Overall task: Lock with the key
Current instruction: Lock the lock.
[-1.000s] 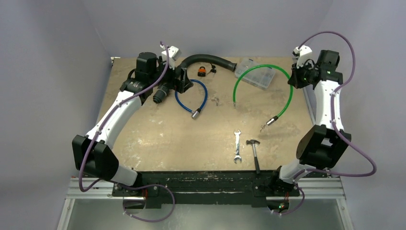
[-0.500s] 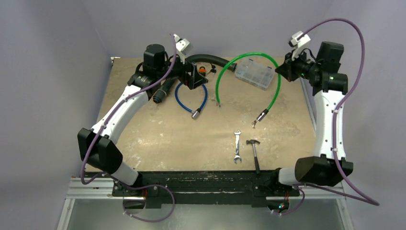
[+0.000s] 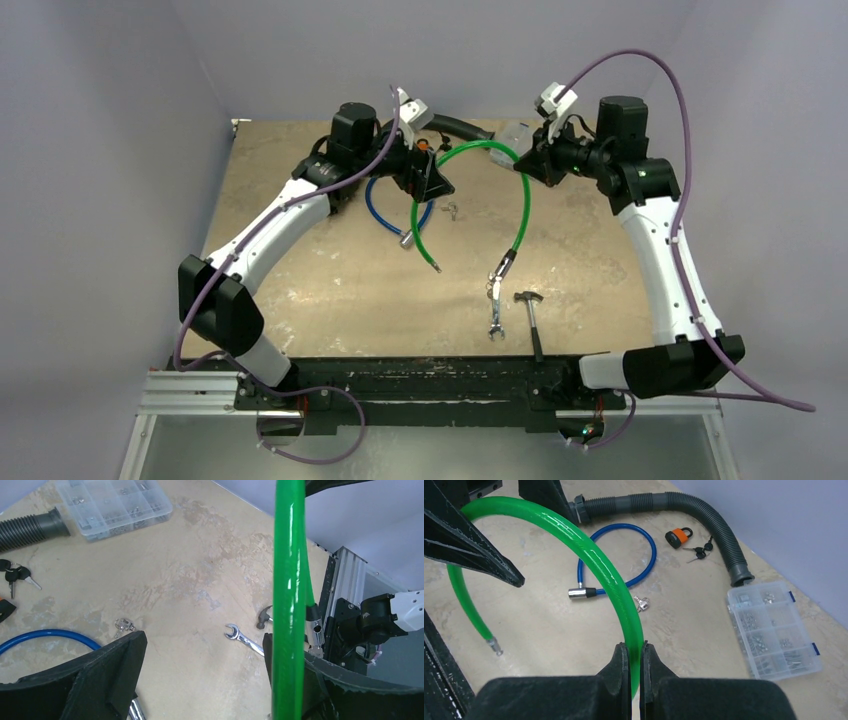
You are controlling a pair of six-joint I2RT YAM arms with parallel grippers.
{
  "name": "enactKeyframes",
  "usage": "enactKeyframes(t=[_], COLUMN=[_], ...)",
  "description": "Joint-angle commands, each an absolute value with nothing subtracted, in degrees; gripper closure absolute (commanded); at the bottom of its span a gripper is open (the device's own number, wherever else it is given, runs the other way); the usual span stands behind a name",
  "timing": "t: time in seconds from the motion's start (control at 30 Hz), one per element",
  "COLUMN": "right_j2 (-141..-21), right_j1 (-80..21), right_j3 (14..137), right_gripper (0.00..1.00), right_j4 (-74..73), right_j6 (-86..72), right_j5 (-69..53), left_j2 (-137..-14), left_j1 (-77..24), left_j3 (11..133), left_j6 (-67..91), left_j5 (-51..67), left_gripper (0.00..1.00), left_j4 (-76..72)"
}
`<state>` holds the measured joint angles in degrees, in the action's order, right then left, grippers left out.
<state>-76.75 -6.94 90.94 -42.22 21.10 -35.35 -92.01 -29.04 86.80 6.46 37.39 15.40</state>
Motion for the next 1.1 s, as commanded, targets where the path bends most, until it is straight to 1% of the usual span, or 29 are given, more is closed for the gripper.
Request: enactKeyframes(t=[0.0, 0.07, 0.13, 0.23, 0.27, 0.3, 0.33, 0.37, 0.4, 0.43, 0.47, 0.53, 0.57, 0.63, 0.67, 0.73, 0.77, 0.8, 0.9, 1.07], right_j2=[-75.61, -75.88, -76.07, -76.12, -76.06, -76.04, -75.95, -75.74, -75.56, -75.4, -75.21, -75.13, -75.21, -75.32, -75.2, -74.59, -74.11, -73.68, -73.24, -75.85], right_j1=[-7.35, -7.46, -7.76, -8.41, -8.51, -8.56, -8.65, -8.54, -8.52, -8.52, -8.53, -8.42, -8.39, -8.35, -8.35, -8.22, -8.17, -8.06, -6.61, -2.79], right_j3=[90.66, 90.62, 90.55, 89.77, 89.26, 88.68, 88.01, 87.11, 86.13, 85.1, 83.71, 81.42, 80.53, 79.06, 78.34, 76.68, 75.78, 74.53, 72.72, 71.54], right_gripper=[1.0, 1.0, 1.0, 1.0, 1.0, 1.0, 1.0, 1.0, 1.0, 0.96, 0.88, 0.58, 0.45, 0.25, 0.16, 0.04, 0.01, 0.01, 0.01, 0.01], right_j4=[-36.48, -36.47, -36.16, -35.27, -34.72, -34.37, -33.79, -32.72, -31.67, -30.67, -29.01, -25.9, -25.31, -24.41, -23.83, -22.14, -21.0, -19.61, -17.36, -14.37], right_j6=[17.86, 18.08, 18.12, 17.71, 17.33, 17.03, 16.64, 15.83, 15.0, 14.1, 12.42, 9.87, 9.42, 8.86, 8.5, 7.48, 6.65, 5.49, 3.81, 1.91], right_j5=[-34.35, -34.69, -35.16, -36.16, -36.89, -37.78, -38.52, -39.16, -39.79, -40.45, -41.75, -45.3, -46.15, -47.87, -48.24, -49.33, -49.57, -50.19, -51.83, -56.44], left_j2=[-90.04, -89.58, -90.17, -91.35, -91.48, -91.31, -91.01, -90.68, -90.16, -89.57, -88.99, -87.67, -87.11, -86.12, -85.79, -85.45, -85.35, -85.28, -84.76, -84.09], left_j1=[-29.09, -29.09, -29.09, -29.09, -29.09, -29.09, -29.09, -29.09, -29.05, -29.01, -28.93, -28.29, -27.71, -25.32, -24.11, -21.97, -21.03, -20.34, -18.8, -18.64], left_j3=[87.01, 86.29, 86.58, 87.89, 88.19, 88.26, 88.24, 88.2, 88.15, 88.04, 87.88, 87.23, 86.74, 85.18, 84.42, 83.95, 83.94, 84.12, 84.57, 86.62], left_j6=[6.54, 6.3, 7.15, 7.68, 7.8, 8.01, 8.31, 8.61, 8.81, 8.57, 8.28, 8.53, 9.41, 13.13, 15.15, 18.08, 18.78, 19.27, 20.5, 19.84], left_j5=[38.33, 39.11, 40.34, 41.5, 41.56, 41.62, 41.65, 41.66, 41.66, 41.66, 41.54, 41.67, 41.96, 44.47, 45.83, 47.97, 49.0, 49.85, 53.04, 56.37], left_gripper=[0.06, 0.08, 0.19, 0.48, 0.6, 0.74, 0.91, 1.0, 1.0, 1.0, 1.0, 1.0, 1.0, 1.0, 1.0, 1.0, 1.0, 1.0, 1.0, 1.0], left_j4=[12.99, 12.53, 12.53, 13.35, 13.33, 12.97, 12.48, 11.9, 11.25, 10.88, 10.37, 8.66, 7.31, 2.79, -0.01, -3.43, -4.6, -5.12, -6.87, -5.23])
